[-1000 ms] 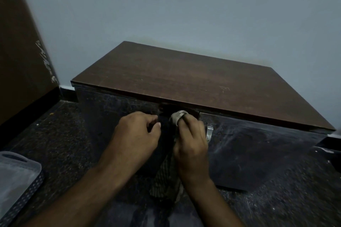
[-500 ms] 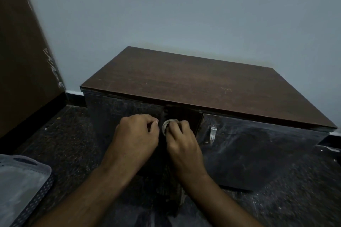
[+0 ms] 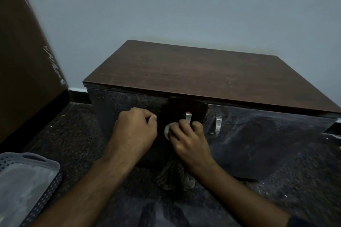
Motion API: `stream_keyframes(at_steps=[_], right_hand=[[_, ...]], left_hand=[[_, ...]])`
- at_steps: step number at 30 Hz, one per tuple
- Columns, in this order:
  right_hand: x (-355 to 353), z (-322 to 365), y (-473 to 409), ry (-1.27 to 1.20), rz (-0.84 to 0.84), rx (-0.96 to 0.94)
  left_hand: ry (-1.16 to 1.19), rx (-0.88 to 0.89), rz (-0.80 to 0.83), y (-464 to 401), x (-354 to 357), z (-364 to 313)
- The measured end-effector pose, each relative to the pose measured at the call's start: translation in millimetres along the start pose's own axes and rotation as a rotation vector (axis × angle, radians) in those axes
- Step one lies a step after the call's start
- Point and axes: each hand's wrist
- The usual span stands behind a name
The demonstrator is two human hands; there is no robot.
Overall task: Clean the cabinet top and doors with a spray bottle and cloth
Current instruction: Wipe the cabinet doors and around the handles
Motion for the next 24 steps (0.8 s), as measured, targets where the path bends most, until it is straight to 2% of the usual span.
stream_keyframes(at_steps=[2,7,12,17,22,24], right_hand=[[-2.7,0.0,20.1,0.021,0.024,0.035],[-19.8,-1.2,10.7,0.030,-0.140,0.173],[-22.5,-11.5,-8.9,-0.150,-0.179,0.413],[-15.7,11.9,4.6,-0.277,-0.052,0.411],[-27.2,-8.5,-22.8,-0.232,-0.224,0.530],[-26.8,-4.0,-20.3,-0.226,-0.210,0.510]], left_hand=[[-0.007,-0.024,0.044,-1.1,0.6,3.3],[-0.013,0.001,0.179,0.9,10.1,-1.3],[0.019,0.019,0.190,2.5,14.3,-3.7],[0.038,0.003,0.229,3.9,12.8,-3.8],[0.045,0.025,0.240,5.3,12.6,-7.3],[0.057,0.033,0.238,5.3,15.6,-7.5]])
Point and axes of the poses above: each hand's wrist, its own y-axis away from the middle knuckle, its own x-axis out of the palm, z = x × y, and after that the axes turned 8 degrees about -x, right-handed
